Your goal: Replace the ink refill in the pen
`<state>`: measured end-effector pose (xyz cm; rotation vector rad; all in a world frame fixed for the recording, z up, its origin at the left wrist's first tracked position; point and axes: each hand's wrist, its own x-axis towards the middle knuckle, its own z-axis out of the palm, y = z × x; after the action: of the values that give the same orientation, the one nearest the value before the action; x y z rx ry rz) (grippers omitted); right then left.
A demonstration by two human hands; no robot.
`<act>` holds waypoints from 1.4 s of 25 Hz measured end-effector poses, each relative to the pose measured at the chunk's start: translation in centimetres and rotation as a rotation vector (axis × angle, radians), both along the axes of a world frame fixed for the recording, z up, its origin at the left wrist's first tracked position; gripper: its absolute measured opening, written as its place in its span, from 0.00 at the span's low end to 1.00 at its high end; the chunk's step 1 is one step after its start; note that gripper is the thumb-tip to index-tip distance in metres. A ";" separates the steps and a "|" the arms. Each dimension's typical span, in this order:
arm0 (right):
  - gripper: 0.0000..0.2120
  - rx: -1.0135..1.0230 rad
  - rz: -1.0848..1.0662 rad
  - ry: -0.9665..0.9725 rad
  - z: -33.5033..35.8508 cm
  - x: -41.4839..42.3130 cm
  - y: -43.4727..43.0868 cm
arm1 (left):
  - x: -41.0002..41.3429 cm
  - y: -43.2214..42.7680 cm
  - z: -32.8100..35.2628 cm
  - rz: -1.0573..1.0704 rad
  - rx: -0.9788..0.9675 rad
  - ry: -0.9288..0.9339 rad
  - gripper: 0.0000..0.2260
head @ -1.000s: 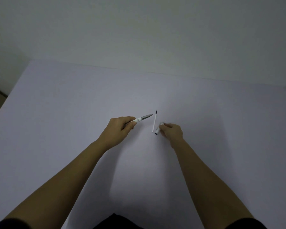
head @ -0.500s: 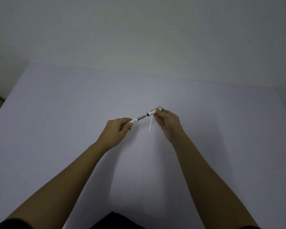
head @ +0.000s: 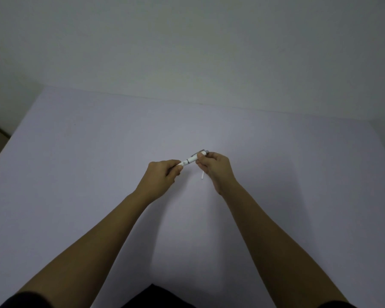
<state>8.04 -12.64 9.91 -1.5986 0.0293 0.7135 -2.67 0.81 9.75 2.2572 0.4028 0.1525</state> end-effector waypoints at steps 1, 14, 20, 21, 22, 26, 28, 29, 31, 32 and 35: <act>0.05 -0.031 0.017 -0.029 -0.1 0.1 0.0 | 0.0 0.1 -0.1 -0.017 0.012 0.027 0.12; 0.22 -0.766 0.385 -0.546 -9.1 2.3 -2.5 | 4.4 -2.0 -5.9 0.188 -0.063 0.253 0.17; 0.25 -0.931 0.498 -0.725 -12.3 2.4 -3.2 | 7.4 -2.8 -8.2 0.231 0.073 0.322 0.15; 0.25 -0.933 0.494 -0.745 -12.6 2.3 -3.4 | 7.5 -2.9 -8.6 0.232 0.094 0.326 0.14; 0.25 -0.932 0.488 -0.764 -12.9 2.3 -3.5 | 7.6 -3.1 -8.9 0.231 0.113 0.320 0.14; 0.25 -0.939 0.455 -0.796 -13.5 2.1 -3.5 | 7.7 -3.5 -9.4 0.232 0.152 0.302 0.14; 0.26 -0.948 0.448 -0.807 -13.7 2.1 -3.5 | 7.7 -3.6 -9.4 0.239 0.136 0.288 0.15; 0.26 -0.954 0.446 -0.811 -13.7 2.1 -3.6 | 7.7 -3.7 -9.4 0.239 0.131 0.279 0.15; 0.26 -0.950 0.443 -0.809 -13.7 2.1 -3.6 | 7.6 -3.8 -9.5 0.247 0.127 0.270 0.16; 0.25 -0.949 0.445 -0.808 -13.7 2.1 -3.6 | 7.5 -3.8 -9.5 0.252 0.124 0.268 0.16; 0.26 -0.934 0.474 -0.794 -13.4 2.2 -3.5 | 7.2 -3.8 -9.1 0.252 0.141 0.267 0.17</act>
<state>10.24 -16.19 -3.51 -2.7509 -0.7071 0.3603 4.58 -3.03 0.68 2.3659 0.8426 0.0084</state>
